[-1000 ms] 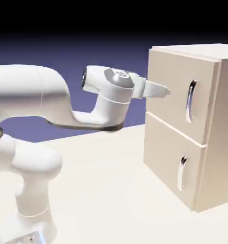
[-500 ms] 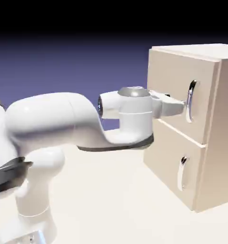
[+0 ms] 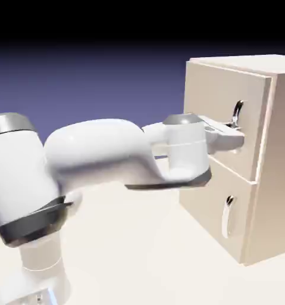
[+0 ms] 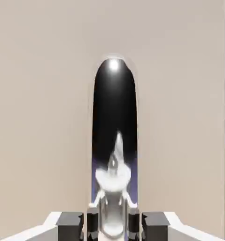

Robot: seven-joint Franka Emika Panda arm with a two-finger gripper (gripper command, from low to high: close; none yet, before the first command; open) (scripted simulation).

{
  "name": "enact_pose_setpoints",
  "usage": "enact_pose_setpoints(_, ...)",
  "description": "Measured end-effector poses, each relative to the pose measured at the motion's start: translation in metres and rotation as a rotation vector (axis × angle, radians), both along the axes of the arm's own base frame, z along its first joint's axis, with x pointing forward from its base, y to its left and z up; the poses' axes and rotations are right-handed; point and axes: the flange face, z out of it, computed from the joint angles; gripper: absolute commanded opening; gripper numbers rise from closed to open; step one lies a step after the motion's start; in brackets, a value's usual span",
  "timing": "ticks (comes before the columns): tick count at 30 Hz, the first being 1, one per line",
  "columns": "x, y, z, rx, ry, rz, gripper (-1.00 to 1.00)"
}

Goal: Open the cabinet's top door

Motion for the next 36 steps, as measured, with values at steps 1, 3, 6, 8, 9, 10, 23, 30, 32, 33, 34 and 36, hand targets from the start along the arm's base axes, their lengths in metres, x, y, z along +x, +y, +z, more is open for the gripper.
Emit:
enact_pose_setpoints(1, -0.001, 0.001, 0.0, 0.003, 0.002, -0.004, -1.0)
enact_pose_setpoints(3, -0.015, 0.007, 0.0, 0.004, 0.003, -0.041, -1.0)
enact_pose_setpoints(6, -0.036, 0.018, 0.0, 0.004, 0.002, -0.103, -1.0)
enact_pose_setpoints(8, -0.049, 0.025, 0.0, 0.003, 0.002, -0.142, -1.0)
enact_pose_setpoints(9, -0.055, 0.029, 0.0, 0.004, 0.002, -0.161, -1.0)
enact_pose_setpoints(10, -0.061, 0.033, 0.0, 0.003, 0.002, -0.18, -1.0)
enact_pose_setpoints(23, -0.121, 0.082, 0.0, 0.003, 0.002, -0.382, -1.0)
enact_pose_setpoints(30, -0.143, 0.106, 0.0, 0.003, 0.001, -0.467, -1.0)
enact_pose_setpoints(32, -0.148, 0.112, 0.0, 0.003, 0.002, -0.487, -1.0)
enact_pose_setpoints(33, -0.151, 0.115, 0.0, 0.004, 0.001, -0.497, -1.0)
enact_pose_setpoints(34, -0.154, 0.118, 0.0, 0.004, 0.001, -0.509, -1.0)
enact_pose_setpoints(36, -0.161, 0.128, 0.0, 0.005, 0.001, -0.539, -1.0)
